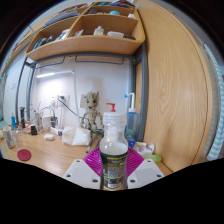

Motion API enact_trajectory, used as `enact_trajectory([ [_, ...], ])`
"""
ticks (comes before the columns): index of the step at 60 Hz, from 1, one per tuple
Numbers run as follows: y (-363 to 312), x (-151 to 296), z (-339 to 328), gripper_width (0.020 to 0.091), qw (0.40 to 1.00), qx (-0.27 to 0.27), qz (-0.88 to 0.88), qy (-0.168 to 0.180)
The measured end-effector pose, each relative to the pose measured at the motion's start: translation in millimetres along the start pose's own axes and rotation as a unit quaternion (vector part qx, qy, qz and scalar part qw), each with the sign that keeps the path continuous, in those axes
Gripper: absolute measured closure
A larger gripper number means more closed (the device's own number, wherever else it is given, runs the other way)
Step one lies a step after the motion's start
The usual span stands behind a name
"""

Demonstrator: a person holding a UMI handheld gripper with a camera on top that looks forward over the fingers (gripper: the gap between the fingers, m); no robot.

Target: Pour water

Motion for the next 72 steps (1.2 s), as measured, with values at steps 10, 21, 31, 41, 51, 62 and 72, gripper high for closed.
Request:
enact_trajectory([
  [10,-2.4,1.4,0.8,0.0844,1.0,0.005,-0.004,-0.004],
  [21,-55.7,26.3,-4.3,0.0842,0.994,0.016,-0.11,-0.013],
  [31,-149.0,51.1,0.2,0.0842,0.953,0.044,-0.298,-0.022],
  [41,-245.6,59.2,2.4,0.0842,0.863,0.073,-0.501,-0.005],
  [51,-314.2,62.4,10.9,0.0844,0.756,0.087,-0.649,0.006],
  [62,-358.5,66.7,19.7,0.0843,0.632,0.064,-0.772,0.019],
  [72,-378.9,70.8,24.8,0.0844,0.549,0.037,-0.834,0.021],
])
Point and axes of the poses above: the point between the fingertips, and its own axes, seen from behind it with the camera up: y to the right, x up, z forward, the way the camera looks, the point moved 7 cm from there along -z, backward, against the way the camera looks, and after that the axes turned 8 degrees about x, right-handed, at the moved point
